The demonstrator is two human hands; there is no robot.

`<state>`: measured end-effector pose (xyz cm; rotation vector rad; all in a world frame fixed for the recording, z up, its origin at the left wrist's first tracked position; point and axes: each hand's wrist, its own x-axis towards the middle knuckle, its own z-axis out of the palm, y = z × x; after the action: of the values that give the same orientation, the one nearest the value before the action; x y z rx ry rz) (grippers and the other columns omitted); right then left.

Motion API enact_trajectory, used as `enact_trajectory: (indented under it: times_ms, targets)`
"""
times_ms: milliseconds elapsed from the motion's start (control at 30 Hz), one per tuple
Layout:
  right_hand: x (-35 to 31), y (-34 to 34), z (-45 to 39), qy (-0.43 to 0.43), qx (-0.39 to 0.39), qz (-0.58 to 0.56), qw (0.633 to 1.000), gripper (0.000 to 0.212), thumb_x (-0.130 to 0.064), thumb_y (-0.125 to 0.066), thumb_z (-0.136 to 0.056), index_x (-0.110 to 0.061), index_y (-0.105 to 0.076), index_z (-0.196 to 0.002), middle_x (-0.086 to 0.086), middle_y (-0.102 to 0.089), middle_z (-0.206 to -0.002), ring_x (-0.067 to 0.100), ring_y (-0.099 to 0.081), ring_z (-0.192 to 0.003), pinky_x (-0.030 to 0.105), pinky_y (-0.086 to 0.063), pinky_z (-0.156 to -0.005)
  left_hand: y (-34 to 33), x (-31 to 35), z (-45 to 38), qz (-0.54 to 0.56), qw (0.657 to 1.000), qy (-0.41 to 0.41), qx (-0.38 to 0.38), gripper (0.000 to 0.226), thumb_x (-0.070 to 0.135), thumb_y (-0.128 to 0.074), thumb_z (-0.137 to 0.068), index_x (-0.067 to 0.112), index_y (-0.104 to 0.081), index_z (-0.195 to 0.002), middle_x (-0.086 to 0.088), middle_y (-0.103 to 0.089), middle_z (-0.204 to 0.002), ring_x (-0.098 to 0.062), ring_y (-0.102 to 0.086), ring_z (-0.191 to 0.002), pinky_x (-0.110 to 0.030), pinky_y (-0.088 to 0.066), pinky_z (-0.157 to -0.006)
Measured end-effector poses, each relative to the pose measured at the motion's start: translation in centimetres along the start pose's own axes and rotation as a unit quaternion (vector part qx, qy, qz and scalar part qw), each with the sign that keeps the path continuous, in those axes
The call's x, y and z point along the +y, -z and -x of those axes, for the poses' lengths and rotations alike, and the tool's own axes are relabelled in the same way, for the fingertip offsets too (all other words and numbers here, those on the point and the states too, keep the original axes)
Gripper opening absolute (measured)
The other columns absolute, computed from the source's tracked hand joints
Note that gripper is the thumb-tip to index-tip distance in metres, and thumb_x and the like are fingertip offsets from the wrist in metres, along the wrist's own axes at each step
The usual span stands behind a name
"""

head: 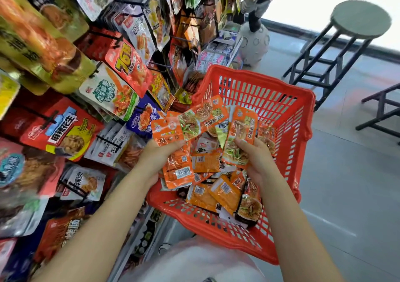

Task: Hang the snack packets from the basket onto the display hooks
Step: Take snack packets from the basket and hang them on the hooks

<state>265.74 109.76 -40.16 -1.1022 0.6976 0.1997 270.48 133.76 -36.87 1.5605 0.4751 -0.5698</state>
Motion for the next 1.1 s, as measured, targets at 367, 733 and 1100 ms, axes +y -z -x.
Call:
enact_trajectory:
  times_ms: [367,733,1100]
  targets:
    - [1.2,-1.6,-0.4,-0.07,-0.025,-0.225,0.971,0.054,-0.014,-0.067,-0.086,-0.002,-0.055,-0.137,0.013,-0.072,-0.114,0.026,-0.073,-0.095,0.034,-0.061,-0.065,-2.6,-0.5,-0.2,0.013,0.996,-0.032,0.077,0.026,0.017,-0.08,-0.085,0.015,-0.07,-0.109,-0.006,-0.078,-0.1,-0.026,-0.076,-0.089,-0.051,-0.059,-0.09]
    - [2.5,-3.3,-1.2,-0.014,-0.013,-0.194,0.981,0.13,-0.042,-0.099,-0.053,-0.013,-0.027,-0.157,0.013,-0.048,-0.152,0.032,-0.044,-0.142,0.064,-0.034,-0.115,-3.4,-0.6,0.9,-0.094,0.996,-0.004,-0.008,0.022,0.015,-0.08,-0.085,0.015,-0.071,-0.105,-0.008,-0.077,-0.101,-0.025,-0.075,-0.09,-0.039,-0.058,-0.085]
    - [2.2,-2.8,-1.8,-0.006,0.036,-0.149,0.988,0.148,-0.041,-0.1,-0.046,-0.023,-0.008,-0.16,0.007,-0.032,-0.162,0.03,-0.038,-0.145,0.064,-0.028,-0.117,-2.0,0.7,0.9,-0.053,0.999,0.0,0.008,0.018,0.021,-0.078,-0.087,0.018,-0.071,-0.104,-0.006,-0.079,-0.097,-0.022,-0.076,-0.082,-0.041,-0.059,-0.085]
